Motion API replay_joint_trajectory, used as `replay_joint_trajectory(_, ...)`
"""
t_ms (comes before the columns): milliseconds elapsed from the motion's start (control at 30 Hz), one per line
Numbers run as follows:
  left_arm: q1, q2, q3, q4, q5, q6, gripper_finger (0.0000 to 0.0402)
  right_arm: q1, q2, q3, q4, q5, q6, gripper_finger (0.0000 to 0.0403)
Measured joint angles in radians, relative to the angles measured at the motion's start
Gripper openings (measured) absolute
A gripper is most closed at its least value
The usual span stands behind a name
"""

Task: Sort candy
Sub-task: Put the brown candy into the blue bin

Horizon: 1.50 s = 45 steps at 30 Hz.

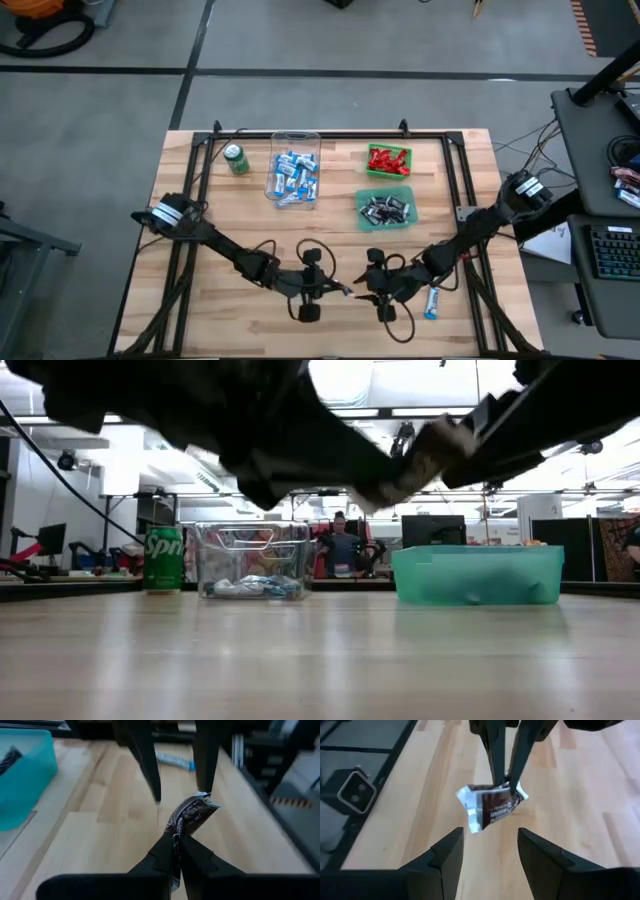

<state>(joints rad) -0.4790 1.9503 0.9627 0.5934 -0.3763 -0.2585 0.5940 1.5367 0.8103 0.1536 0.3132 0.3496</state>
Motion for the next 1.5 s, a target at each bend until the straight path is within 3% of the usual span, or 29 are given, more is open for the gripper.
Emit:
replay_joint_trajectory(200, -0.001, -0.022, 0.014, -0.003, -0.002, -0.086, 0.0002, 0.002, 0.019, 0.026, 0.002, 0.08, -0.034, 0.0176)
replay_joint_trajectory(567, 0.003, -0.016, 0.024, 0.0, -0.007, -0.103, 0.0002, 0.002, 0.029, 0.038, 0.035, 0.11, -0.08, 0.0166)
replay_joint_trajectory(700, 0.008, -0.016, 0.024, -0.005, -0.007, -0.098, 0.0002, 0.002, 0.029, 0.038, 0.058, 0.11, -0.127, 0.0131)
replay_joint_trajectory(900, 0.012, -0.016, 0.024, -0.006, -0.007, -0.095, 0.0007, 0.002, 0.029, 0.038, 0.061, 0.108, -0.134, 0.0029)
replay_joint_trajectory(1133, 0.011, -0.018, 0.024, -0.002, -0.007, -0.037, 0.0046, 0.001, 0.015, 0.038, 0.051, 0.098, -0.116, 0.0015)
replay_joint_trajectory(1367, 0.012, -0.079, 0.024, -0.143, -0.012, 0.047, 0.0091, -0.051, -0.1, 0.062, -0.247, 0.1, 0.086, 0.0014)
replay_joint_trajectory(1500, 0.012, -0.128, 0.024, -0.281, -0.068, 0.038, 0.01, -0.136, -0.191, 0.067, -0.442, 0.107, 0.232, 0.0013)
